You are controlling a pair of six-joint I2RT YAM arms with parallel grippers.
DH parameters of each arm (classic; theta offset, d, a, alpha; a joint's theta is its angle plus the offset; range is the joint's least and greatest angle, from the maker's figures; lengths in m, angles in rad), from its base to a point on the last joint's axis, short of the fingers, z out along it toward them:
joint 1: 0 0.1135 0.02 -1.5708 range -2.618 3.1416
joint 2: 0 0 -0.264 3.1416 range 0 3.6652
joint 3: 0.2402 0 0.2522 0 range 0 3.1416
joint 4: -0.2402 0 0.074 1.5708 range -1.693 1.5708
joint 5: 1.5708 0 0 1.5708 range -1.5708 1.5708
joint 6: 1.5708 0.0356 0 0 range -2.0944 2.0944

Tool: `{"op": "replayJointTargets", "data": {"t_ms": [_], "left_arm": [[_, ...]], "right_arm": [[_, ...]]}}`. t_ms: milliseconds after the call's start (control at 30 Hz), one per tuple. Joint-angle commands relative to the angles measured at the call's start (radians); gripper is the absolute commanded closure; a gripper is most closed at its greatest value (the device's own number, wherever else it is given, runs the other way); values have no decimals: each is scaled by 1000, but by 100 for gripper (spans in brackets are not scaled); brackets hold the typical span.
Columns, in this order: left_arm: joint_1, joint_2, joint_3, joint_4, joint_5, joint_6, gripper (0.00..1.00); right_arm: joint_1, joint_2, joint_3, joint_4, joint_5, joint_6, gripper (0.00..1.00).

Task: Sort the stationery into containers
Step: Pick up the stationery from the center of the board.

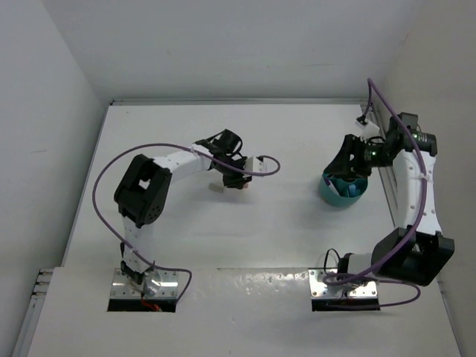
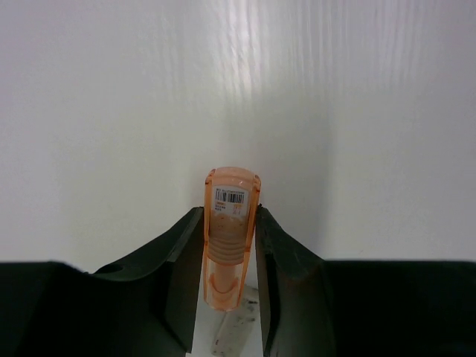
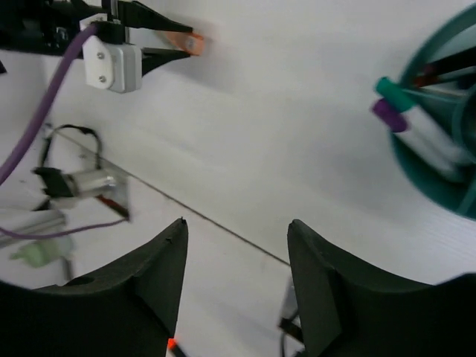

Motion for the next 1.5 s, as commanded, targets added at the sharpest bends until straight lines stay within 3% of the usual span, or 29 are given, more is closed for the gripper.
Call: {"op": "replayJointTargets", "data": {"t_ms": [0,67,200,367,900,1000,1267,1467], "left_arm": [[-64,-225,-41,278,98,-343,86],[-91,-315,-71,343,78,-452,86],[-145,-346,-24,354,68,-586,86],[-177,-340,6,386,96,-701,86],[-294,-250,167,331,25,-655,88],[-302,-248,173,325,19,-647,88],[-302,-242,181,325,-1,-649,87],[-302,-243,175,325,-25,-650,85]], "right_arm": [[50,-21,-74,195,-173,257,43],[99,-6,-85,231,-199,318,42],[139,19,-147,384,-281,491,39],[153,56,-124,415,-310,531,38],[257,72,-95,350,-189,433,39],[259,80,-92,347,-183,427,46],[279,82,-98,335,-170,396,85],[280,63,-93,297,-154,344,100]]}}
